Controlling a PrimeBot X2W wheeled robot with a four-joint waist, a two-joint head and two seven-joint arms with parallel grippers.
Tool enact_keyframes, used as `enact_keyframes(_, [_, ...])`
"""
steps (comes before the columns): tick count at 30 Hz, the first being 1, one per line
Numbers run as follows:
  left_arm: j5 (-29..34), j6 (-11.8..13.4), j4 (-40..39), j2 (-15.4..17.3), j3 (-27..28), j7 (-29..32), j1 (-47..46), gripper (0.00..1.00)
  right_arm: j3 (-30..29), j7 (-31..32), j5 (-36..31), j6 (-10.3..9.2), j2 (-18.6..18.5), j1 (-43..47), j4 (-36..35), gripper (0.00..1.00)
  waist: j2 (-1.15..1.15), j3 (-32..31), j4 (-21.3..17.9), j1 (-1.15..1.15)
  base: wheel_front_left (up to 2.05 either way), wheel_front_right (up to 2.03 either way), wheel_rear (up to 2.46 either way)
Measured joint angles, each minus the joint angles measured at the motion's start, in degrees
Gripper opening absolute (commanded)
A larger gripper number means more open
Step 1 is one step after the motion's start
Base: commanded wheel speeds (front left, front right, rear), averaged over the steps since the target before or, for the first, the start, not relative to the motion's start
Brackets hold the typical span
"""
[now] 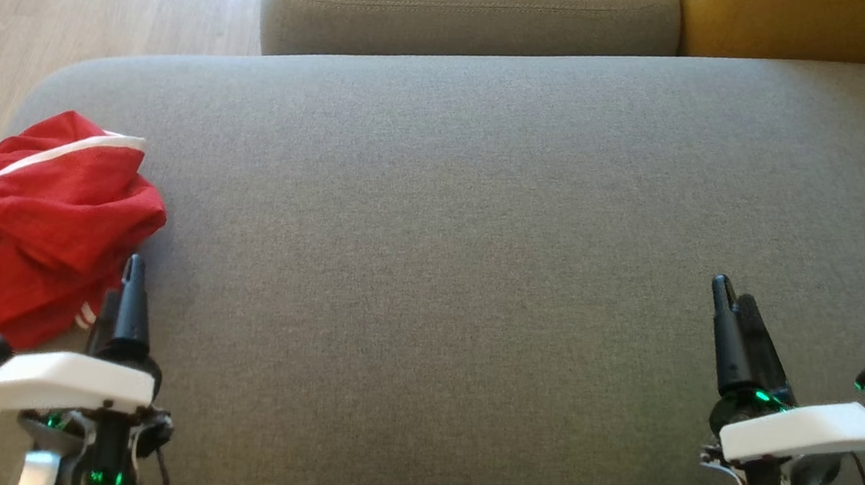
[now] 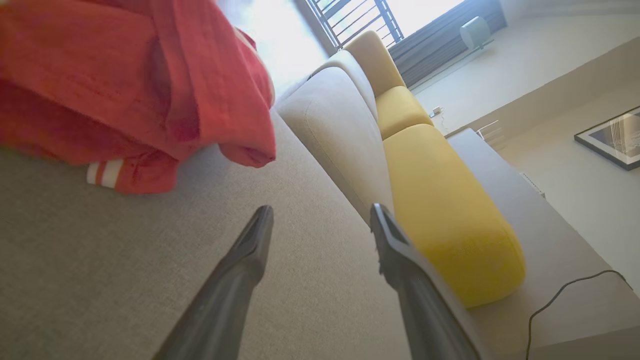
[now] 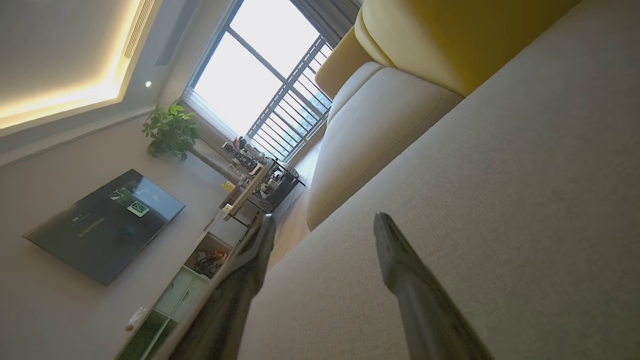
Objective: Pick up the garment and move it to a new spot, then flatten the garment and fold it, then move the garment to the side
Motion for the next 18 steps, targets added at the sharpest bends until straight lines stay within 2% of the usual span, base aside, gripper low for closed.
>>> enact_keyframes(6, [6.1,1.2,-1.2,0.4,-2.8,-1.1,0.0,1.00,3.1,-1.1,-7.1,0.00,0.0,-0.4,-0.6,1.00,0.00,-0.4,-0.1,0.00,0.00,0.00,0.00])
enact_keyframes(9, [9.7,1.4,-1.1,1.9,-5.5,-1.2,0.0,1.00,3.8,-1.6,-10.2,0.00,0.0,-0.4,-1.8,1.00,0.00,-0.6,-0.2,0.00,0.00,0.00,0.00])
enact_keyframes(18, [16.8,4.8,0.5,4.8,-10.9,-2.7,0.0,1.00,4.4,-2.9,-17.2,0.00,0.0,-0.4,-3.2,1.00,0.00,-1.1,-0.4,0.00,0.00,0.00,0.00])
